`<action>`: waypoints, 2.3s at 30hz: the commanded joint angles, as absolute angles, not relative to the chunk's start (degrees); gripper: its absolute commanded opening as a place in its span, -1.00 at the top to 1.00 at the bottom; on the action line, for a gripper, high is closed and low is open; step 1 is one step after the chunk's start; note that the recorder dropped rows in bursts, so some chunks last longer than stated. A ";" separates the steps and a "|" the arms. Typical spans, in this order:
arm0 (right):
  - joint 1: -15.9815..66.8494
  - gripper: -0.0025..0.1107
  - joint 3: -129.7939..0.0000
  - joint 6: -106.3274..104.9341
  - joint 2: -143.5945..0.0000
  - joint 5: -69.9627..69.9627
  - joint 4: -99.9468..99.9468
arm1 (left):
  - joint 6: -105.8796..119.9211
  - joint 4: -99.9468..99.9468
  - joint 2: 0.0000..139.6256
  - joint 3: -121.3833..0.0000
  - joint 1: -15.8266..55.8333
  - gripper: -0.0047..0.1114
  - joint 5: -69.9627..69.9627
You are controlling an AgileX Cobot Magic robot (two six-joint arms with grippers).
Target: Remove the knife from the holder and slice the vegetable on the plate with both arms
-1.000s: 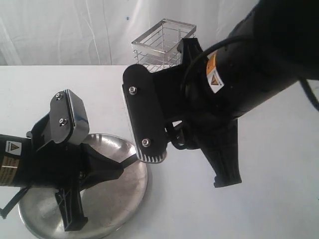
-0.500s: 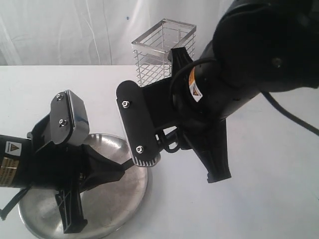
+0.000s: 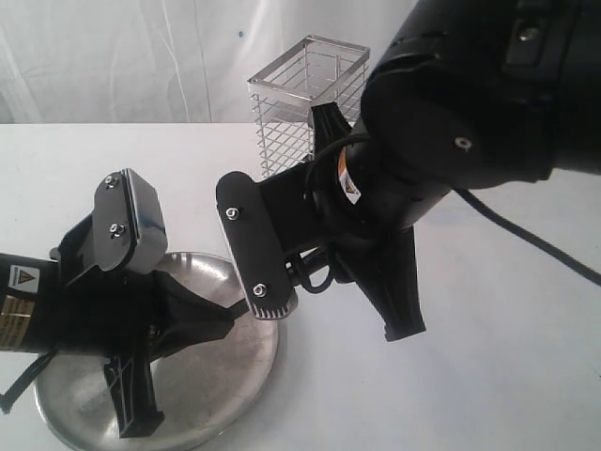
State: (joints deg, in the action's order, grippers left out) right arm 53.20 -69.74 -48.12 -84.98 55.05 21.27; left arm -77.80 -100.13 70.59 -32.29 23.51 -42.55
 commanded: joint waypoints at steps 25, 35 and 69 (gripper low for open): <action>52.51 0.96 -70.12 -42.87 -83.35 58.59 17.29 | -75.97 -99.95 65.43 -33.46 23.58 0.88 -35.41; 52.63 0.96 -67.94 -40.25 -83.77 62.44 15.80 | -75.97 -99.95 61.56 -33.46 23.58 0.03 -28.85; 52.53 0.96 -66.59 8.77 -91.58 45.96 4.95 | -90.62 -99.95 47.03 -30.43 23.34 -0.03 -23.35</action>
State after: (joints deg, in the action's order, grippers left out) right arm 52.91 -66.75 8.43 -91.77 46.73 4.95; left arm -89.53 -99.73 50.28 -27.27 23.36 -18.16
